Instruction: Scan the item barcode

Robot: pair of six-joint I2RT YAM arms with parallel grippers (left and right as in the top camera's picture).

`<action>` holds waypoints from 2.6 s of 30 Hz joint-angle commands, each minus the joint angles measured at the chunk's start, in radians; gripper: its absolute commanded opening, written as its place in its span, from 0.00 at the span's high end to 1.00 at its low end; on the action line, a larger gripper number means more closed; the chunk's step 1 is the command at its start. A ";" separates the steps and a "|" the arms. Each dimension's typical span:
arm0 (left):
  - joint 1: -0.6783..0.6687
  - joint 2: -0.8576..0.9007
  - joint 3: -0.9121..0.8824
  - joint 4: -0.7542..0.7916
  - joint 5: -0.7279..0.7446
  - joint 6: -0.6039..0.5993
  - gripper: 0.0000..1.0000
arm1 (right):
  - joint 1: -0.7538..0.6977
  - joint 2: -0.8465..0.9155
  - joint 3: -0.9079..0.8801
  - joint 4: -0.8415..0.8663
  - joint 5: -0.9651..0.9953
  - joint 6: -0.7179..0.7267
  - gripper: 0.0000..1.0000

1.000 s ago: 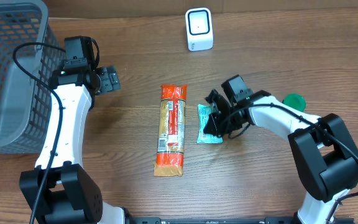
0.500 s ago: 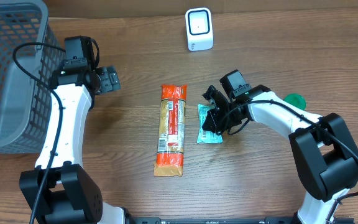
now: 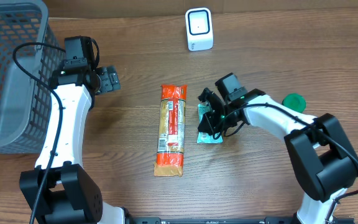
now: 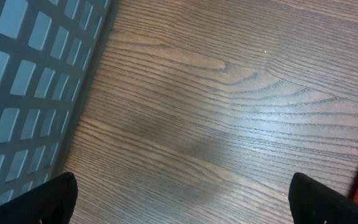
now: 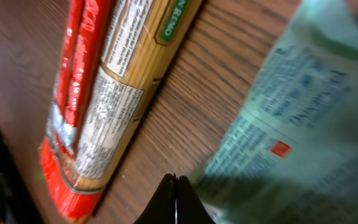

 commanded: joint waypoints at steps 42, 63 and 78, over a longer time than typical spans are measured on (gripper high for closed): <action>-0.002 0.001 0.016 0.000 -0.006 -0.003 0.00 | -0.115 0.132 0.414 -0.685 0.152 -0.069 0.96; -0.002 0.001 0.016 0.000 -0.006 -0.003 0.00 | -0.116 0.132 0.029 -0.339 0.105 -0.061 0.96; -0.002 0.001 0.016 0.000 -0.006 -0.003 0.00 | -0.116 0.120 0.265 -0.480 -0.046 -0.069 0.96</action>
